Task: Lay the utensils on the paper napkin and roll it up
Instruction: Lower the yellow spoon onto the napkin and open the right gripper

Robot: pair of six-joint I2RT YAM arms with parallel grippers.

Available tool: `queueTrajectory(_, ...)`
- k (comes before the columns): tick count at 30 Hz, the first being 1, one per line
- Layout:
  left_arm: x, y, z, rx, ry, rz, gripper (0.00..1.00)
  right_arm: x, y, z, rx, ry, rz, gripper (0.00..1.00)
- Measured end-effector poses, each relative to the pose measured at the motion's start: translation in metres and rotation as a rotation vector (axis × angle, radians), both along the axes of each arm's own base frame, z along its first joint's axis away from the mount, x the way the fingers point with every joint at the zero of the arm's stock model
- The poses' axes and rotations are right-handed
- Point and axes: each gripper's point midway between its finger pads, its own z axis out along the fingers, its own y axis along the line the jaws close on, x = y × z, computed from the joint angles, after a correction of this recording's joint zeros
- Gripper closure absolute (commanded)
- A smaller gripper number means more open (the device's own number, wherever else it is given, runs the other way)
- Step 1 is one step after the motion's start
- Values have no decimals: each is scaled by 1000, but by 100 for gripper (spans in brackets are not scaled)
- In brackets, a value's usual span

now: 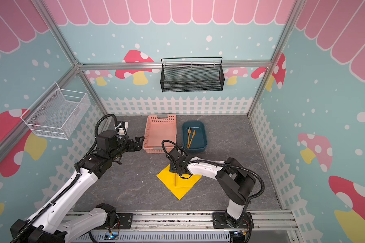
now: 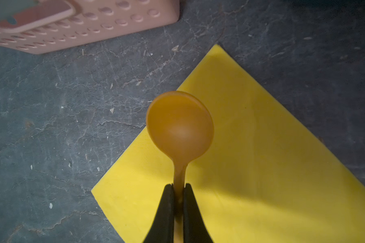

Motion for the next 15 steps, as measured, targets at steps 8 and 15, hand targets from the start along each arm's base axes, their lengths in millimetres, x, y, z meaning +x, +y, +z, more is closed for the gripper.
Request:
queueTrajectory(8,0,0,0,0,0,0,3,0,-1,-11,-23,11,2,98)
queueTrajectory(15,0,0,0,0,0,0,3,0,-2,-15,-35,14,7,98)
